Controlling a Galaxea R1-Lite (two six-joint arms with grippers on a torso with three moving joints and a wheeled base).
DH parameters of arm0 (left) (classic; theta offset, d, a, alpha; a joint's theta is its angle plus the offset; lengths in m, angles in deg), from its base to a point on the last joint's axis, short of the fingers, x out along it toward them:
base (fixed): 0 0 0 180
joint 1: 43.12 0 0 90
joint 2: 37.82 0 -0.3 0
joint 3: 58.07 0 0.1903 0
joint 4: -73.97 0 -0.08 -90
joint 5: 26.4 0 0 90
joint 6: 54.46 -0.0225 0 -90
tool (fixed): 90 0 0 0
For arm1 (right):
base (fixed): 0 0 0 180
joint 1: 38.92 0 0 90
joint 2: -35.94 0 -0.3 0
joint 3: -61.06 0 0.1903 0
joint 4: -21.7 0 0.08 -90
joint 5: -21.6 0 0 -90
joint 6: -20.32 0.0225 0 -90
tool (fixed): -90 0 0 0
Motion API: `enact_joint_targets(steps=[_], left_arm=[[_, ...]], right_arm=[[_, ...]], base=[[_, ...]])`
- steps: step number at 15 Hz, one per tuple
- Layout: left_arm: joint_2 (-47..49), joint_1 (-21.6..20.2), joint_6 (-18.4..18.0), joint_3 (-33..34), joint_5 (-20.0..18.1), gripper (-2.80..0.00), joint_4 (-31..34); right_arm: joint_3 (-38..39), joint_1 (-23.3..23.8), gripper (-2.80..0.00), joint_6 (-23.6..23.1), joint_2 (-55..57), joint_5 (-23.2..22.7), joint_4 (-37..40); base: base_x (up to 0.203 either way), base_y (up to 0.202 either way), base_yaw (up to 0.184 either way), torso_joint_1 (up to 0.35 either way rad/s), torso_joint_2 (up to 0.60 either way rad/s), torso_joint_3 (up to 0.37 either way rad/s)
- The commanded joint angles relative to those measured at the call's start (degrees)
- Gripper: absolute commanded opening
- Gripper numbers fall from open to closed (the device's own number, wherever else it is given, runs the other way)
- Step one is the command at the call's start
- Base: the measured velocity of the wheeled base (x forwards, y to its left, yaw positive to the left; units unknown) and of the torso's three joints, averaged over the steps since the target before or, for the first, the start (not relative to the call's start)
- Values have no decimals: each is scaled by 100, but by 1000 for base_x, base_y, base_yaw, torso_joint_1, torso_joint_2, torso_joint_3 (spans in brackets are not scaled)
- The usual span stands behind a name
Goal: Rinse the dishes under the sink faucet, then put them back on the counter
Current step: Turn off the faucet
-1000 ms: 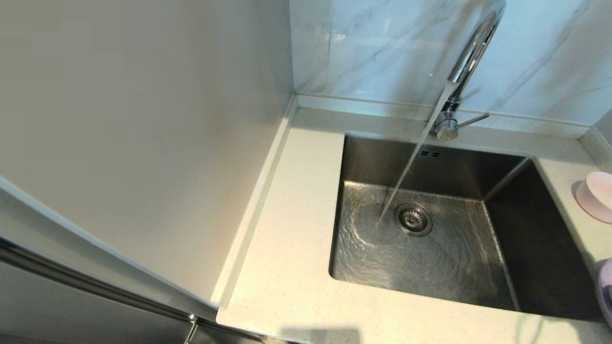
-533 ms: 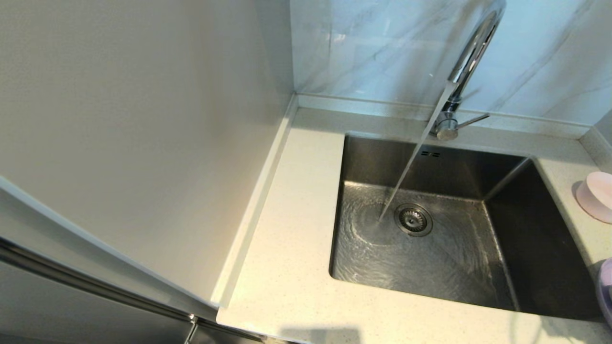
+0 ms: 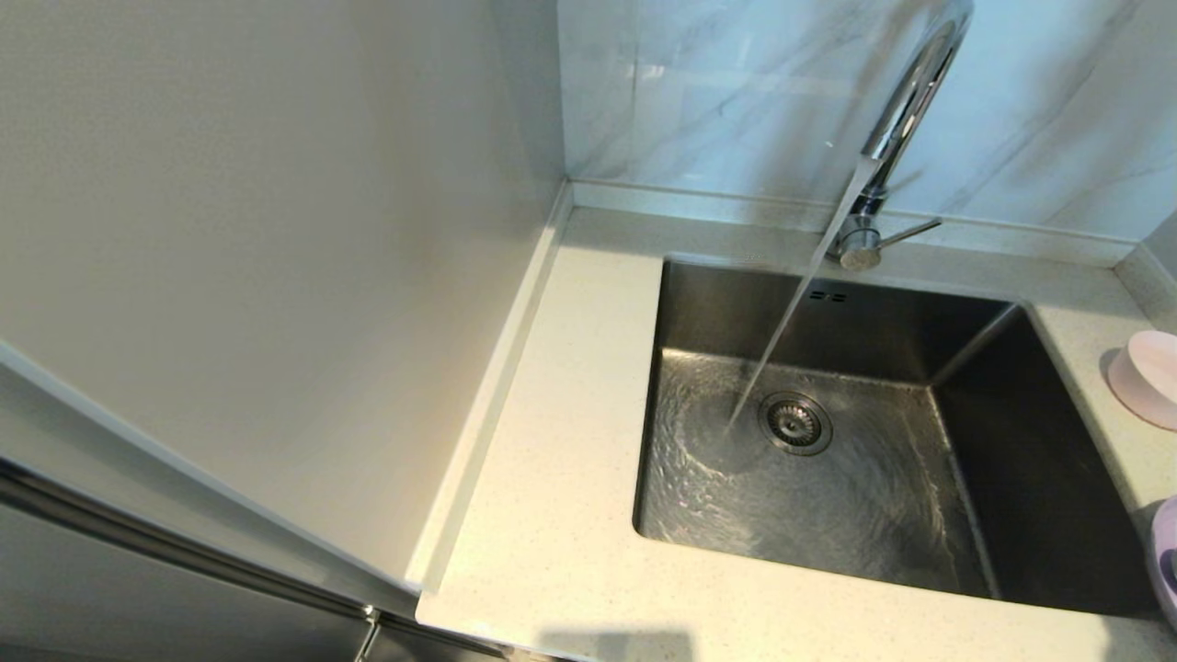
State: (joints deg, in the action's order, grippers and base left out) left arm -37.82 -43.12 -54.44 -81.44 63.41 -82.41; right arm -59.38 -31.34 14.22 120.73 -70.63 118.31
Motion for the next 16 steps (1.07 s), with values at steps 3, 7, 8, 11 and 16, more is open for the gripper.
enact_joint_targets(steps=[3,7,8,11,16], left_arm=[[0,0,-2,0,1,-280,2],[0,0,-2,0,1,-280,2],[0,0,-2,0,1,-280,2],[0,0,-2,0,1,-280,2],[0,0,-2,0,-7,-280,2]], right_arm=[[294,-138,-280,-10,855,-7,-2144],[579,-109,-280,16,1405,-3,-3962],[493,-108,-280,20,1517,2,-4174],[55,-35,-280,73,1895,20,-4288],[-503,95,-280,99,2340,30,-4301]], base=[[0,0,0,0,0,0],[0,0,0,0,0,0],[0,0,0,0,0,0],[0,0,0,0,0,0],[0,0,0,0,0,0]])
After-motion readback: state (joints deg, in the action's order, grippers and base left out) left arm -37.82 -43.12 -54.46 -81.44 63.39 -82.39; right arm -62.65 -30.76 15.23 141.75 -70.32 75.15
